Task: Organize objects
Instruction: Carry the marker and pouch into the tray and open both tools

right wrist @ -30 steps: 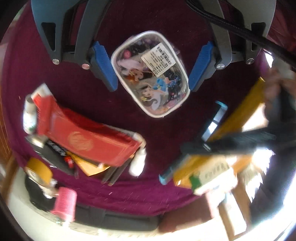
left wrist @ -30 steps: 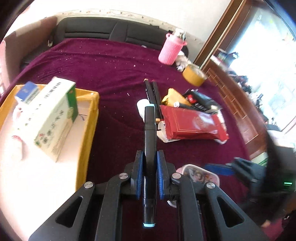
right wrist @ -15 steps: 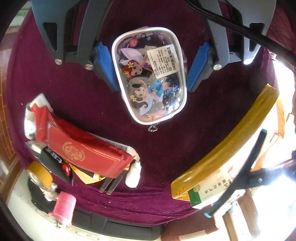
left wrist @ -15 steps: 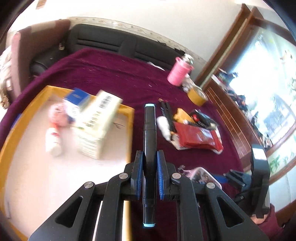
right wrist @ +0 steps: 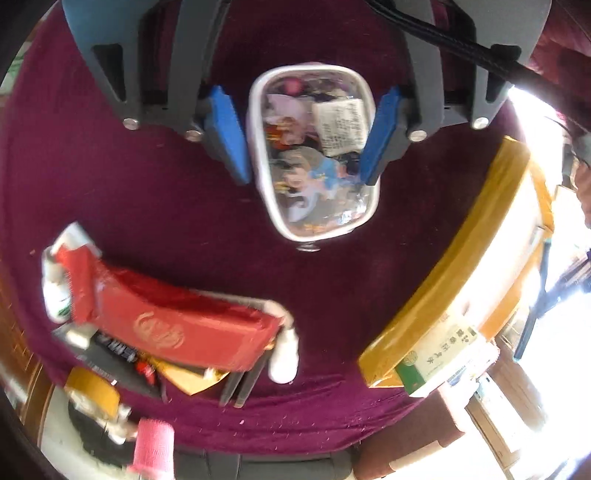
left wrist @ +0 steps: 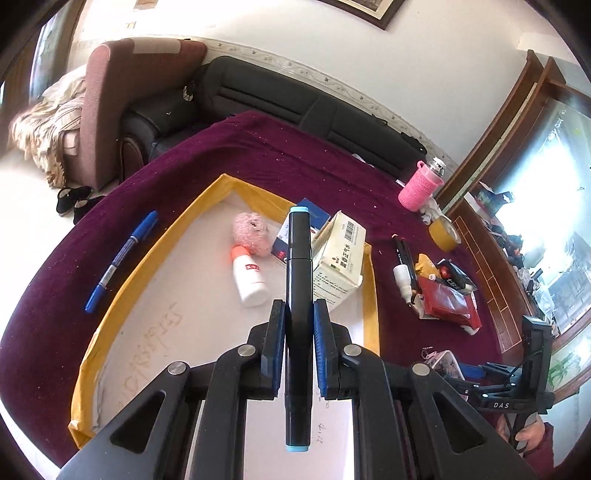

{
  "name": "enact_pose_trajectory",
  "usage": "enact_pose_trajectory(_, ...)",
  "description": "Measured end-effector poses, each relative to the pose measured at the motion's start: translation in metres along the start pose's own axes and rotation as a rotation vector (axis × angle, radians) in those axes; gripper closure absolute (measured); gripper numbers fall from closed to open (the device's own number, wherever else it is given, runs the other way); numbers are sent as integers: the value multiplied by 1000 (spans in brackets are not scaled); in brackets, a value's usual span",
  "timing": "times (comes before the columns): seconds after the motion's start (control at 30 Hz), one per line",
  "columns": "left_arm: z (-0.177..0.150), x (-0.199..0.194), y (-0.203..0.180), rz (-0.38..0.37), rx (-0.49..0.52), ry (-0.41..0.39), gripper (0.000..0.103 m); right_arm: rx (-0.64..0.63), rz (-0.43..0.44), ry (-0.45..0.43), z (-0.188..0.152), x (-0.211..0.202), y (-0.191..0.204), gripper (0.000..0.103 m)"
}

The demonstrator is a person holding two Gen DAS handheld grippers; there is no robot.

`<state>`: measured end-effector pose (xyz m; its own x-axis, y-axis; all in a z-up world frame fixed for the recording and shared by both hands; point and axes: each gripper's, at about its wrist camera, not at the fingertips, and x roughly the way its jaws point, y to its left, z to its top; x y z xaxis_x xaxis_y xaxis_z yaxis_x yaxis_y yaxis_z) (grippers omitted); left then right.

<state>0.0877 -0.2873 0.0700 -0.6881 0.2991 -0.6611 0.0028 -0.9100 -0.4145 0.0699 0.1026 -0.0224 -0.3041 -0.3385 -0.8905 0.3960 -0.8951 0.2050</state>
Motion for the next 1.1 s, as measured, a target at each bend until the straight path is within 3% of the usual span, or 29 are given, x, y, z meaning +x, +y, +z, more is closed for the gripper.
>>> enact_pose_trajectory(0.03,0,-2,2,0,2,-5,91,-8,16,-5,0,-1,5,41)
enact_pose_trajectory(0.1,-1,-5,2,3,11,-19,91,-34,14,10,0,1,16,28)
enact_pose_trajectory(0.27,-2,-5,4,-12,8,-27,91,-198,-171,20,-10,14,56,25)
enact_pose_trajectory(0.4,-1,-6,13,1,-1,-23,91,-184,-247,4,-14,17,64,27)
enact_pose_trajectory(0.63,10,-8,33,67,9,-23,91,-94,-196,-60,-10,-9,60,28)
enact_pose_trajectory(0.8,29,7,41,134,60,13,91,-7,-58,-116,15,-32,63,27)
enact_pose_trajectory(0.93,39,27,40,151,101,49,91,-18,59,-129,40,-29,99,27)
enact_pose_trajectory(1.1,48,58,36,160,149,120,91,-103,142,-96,64,0,163,27)
